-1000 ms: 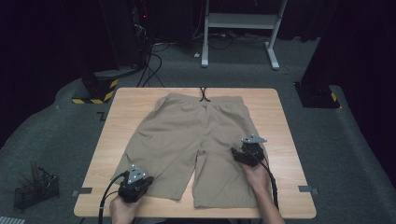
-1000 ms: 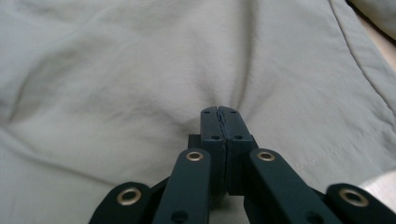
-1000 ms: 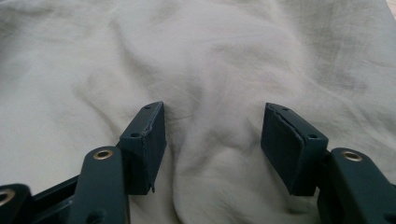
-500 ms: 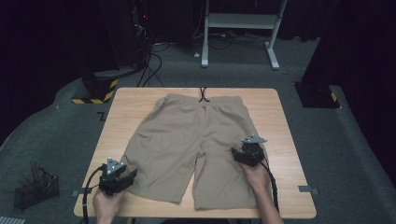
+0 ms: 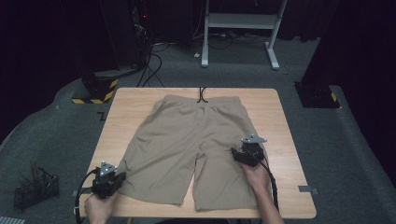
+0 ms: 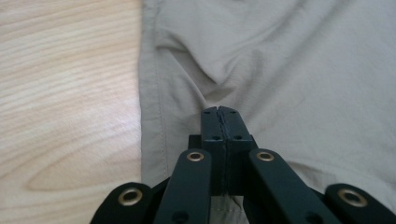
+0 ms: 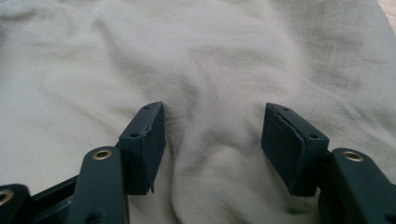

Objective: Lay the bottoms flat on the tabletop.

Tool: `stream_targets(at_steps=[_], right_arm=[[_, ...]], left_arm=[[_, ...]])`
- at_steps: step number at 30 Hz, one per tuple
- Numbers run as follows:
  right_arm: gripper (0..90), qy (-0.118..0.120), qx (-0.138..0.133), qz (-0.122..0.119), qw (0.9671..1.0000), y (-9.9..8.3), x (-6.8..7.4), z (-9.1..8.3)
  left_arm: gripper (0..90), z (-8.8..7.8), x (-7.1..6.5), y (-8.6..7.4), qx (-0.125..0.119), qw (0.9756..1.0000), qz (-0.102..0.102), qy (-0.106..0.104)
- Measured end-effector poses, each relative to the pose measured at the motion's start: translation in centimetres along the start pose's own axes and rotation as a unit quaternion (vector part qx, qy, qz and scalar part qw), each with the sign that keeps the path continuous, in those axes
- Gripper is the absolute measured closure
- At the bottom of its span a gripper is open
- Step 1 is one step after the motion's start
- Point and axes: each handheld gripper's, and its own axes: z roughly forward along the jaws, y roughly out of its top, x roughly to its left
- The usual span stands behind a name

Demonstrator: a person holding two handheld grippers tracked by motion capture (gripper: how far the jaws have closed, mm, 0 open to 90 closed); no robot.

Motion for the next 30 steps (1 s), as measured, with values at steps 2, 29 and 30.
stream_targets(at_steps=[2,29,30], right_arm=[[39.9,0.000,0.000,0.000,1.0000,0.0,0.0,0.0],[39.9,0.003,0.000,-0.001,1.0000,0.0,0.1,0.0],[39.9,0.004,0.001,-0.001,1.0000,0.0,0.1,0.0]], left_arm=[[86.6,0.0,-0.5,0.6,-0.024,0.9996,0.002,-0.017],[60.8,5.1,-3.9,5.3,-0.008,0.9972,0.057,-0.049],[55.1,5.5,-3.9,5.7,-0.015,0.9976,0.052,-0.043]])
